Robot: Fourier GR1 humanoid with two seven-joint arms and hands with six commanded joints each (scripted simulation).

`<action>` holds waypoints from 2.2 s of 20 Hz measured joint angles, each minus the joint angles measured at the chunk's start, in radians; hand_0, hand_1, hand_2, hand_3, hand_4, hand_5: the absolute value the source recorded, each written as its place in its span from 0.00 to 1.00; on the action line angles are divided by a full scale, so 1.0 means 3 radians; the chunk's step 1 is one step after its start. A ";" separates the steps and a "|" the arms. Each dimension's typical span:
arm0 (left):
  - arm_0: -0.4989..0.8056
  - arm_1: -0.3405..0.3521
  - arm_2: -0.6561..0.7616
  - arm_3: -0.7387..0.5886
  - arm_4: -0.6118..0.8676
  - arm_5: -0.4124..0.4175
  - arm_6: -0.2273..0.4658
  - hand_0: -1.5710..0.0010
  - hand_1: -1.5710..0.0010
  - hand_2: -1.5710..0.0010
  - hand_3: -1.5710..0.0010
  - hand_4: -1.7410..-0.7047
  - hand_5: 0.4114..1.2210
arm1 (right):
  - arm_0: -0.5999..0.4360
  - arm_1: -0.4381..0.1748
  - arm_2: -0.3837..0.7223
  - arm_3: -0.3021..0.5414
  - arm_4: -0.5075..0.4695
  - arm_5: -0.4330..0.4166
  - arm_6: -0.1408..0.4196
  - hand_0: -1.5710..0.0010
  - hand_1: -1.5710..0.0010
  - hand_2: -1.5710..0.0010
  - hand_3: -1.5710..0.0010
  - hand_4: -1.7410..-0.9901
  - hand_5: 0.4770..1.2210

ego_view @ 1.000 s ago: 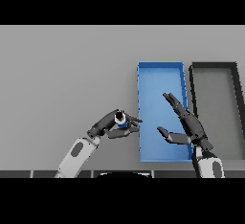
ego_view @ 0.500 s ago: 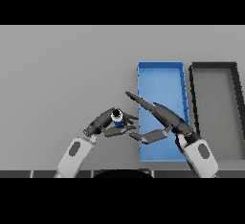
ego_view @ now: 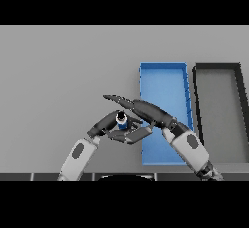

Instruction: Pick up the blue pipe and place it into the blue bin.

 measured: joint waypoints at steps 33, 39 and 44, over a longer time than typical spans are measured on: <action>0.0025 0.0053 0.0143 -0.0119 -0.0246 -0.0288 0.0189 0.88 0.89 0.89 0.90 0.72 0.44 | -0.0185 0.0237 0.0362 0.0233 0.0129 -0.0321 -0.0361 0.00 0.00 0.00 0.00 0.00 1.00; 0.0054 0.0019 0.0183 -0.0046 -0.0235 -0.0246 0.0360 0.97 0.97 0.97 0.97 0.77 0.13 | -0.0160 0.0274 0.0332 0.0239 0.0051 -0.0351 -0.0346 0.00 0.00 0.00 0.00 0.00 1.00; 0.0025 0.0016 0.0171 0.0052 -0.0319 -0.0208 0.0336 0.99 0.99 0.99 0.99 0.80 0.07 | -0.0298 0.0380 0.0145 0.0191 -0.0439 -0.0512 -0.0054 0.00 0.00 0.00 0.00 0.00 1.00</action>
